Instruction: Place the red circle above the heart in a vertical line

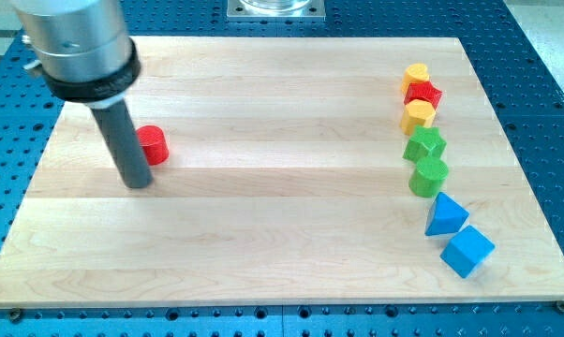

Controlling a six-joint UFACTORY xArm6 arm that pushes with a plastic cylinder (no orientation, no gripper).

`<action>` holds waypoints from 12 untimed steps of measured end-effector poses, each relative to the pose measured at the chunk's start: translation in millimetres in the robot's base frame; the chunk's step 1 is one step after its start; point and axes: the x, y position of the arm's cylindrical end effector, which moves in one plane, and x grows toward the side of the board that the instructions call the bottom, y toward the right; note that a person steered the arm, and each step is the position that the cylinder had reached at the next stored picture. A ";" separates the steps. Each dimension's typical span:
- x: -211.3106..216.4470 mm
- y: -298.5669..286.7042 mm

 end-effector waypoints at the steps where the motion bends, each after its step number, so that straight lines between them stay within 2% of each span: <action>1: -44.3 41.9; 2: -106.9 117.8; 3: -96.4 47.6; 4: -131.7 72.5; 6: -146.0 237.0; 7: -148.9 189.1; 8: -173.9 214.4; 9: -197.3 307.0; 10: -219.4 273.6; 12: -228.8 347.8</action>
